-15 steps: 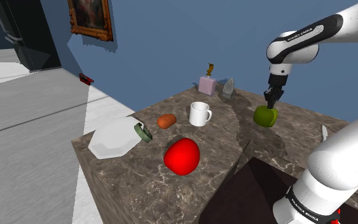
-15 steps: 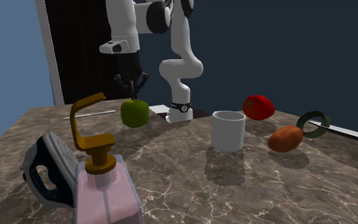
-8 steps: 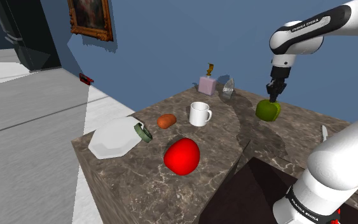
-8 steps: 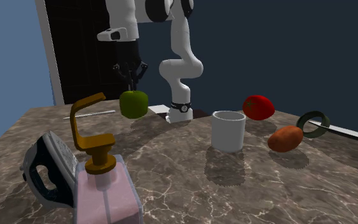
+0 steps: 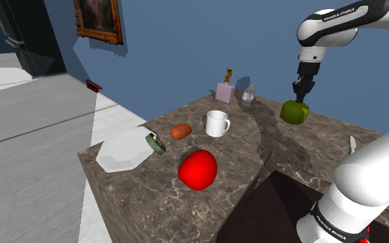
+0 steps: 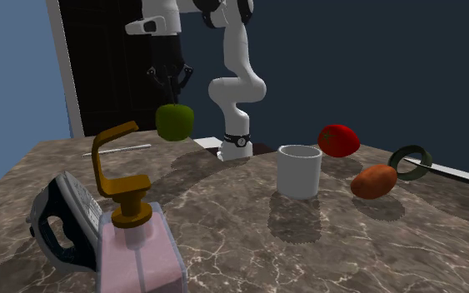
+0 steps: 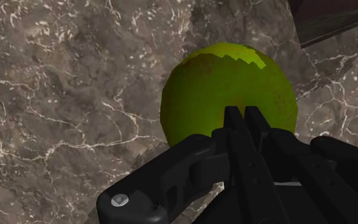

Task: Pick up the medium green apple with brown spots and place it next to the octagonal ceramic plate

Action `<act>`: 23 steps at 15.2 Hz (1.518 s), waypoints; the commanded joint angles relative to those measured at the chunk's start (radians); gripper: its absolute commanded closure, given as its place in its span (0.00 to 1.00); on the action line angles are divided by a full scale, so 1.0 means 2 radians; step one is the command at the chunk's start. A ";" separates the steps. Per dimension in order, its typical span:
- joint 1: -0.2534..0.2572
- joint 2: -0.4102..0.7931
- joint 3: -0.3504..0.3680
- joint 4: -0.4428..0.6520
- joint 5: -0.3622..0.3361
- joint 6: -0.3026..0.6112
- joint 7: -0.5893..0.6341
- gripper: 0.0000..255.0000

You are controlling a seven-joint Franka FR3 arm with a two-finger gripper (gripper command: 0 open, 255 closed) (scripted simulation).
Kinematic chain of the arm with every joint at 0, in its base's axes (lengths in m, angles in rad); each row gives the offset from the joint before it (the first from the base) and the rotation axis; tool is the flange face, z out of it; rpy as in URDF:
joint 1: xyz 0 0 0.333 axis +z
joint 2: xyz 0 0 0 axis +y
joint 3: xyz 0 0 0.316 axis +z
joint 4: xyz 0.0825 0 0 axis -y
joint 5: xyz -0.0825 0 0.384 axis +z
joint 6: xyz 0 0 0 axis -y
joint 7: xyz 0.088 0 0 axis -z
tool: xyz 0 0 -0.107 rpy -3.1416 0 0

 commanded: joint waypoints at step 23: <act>0.031 -0.057 0.089 0.046 0.031 -0.110 0.102 1.00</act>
